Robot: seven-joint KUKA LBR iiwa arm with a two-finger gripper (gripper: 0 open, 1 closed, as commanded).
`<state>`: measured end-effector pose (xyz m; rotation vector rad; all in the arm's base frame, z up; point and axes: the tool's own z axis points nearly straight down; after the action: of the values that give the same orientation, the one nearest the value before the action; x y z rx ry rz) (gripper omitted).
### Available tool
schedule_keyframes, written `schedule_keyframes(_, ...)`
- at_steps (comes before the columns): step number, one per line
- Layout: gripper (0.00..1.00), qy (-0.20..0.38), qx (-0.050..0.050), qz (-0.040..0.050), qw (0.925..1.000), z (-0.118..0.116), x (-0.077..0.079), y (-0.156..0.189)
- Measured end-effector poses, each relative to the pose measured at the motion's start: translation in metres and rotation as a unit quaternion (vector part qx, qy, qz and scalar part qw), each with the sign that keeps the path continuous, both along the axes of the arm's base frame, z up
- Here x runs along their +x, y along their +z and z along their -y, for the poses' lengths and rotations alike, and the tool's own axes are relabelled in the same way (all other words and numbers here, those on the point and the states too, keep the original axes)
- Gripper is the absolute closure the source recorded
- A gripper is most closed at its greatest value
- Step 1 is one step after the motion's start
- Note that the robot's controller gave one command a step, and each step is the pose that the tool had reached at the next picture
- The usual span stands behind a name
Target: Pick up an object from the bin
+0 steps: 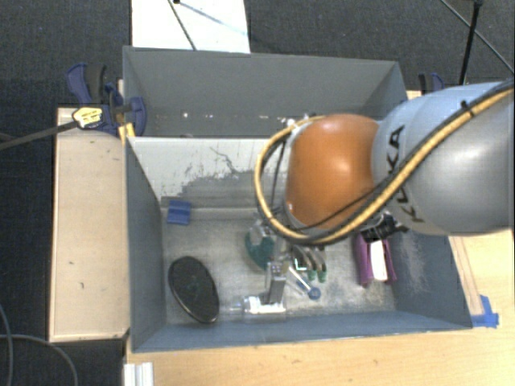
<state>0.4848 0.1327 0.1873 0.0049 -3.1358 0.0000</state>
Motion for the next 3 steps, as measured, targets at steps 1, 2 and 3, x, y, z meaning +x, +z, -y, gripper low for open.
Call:
schedule_keyframes(1, 0.00, -0.102, -0.002, 0.0019, 0.9947, 0.080, 0.043, -0.067)
schedule_keyframes(2, 0.00, -0.217, 0.000, 0.0036, 0.9761, 0.040, 0.074, -0.118)
schedule_keyframes(3, 1.00, -0.219, 0.000, 0.0044, 0.9757, 0.042, 0.075, -0.117)
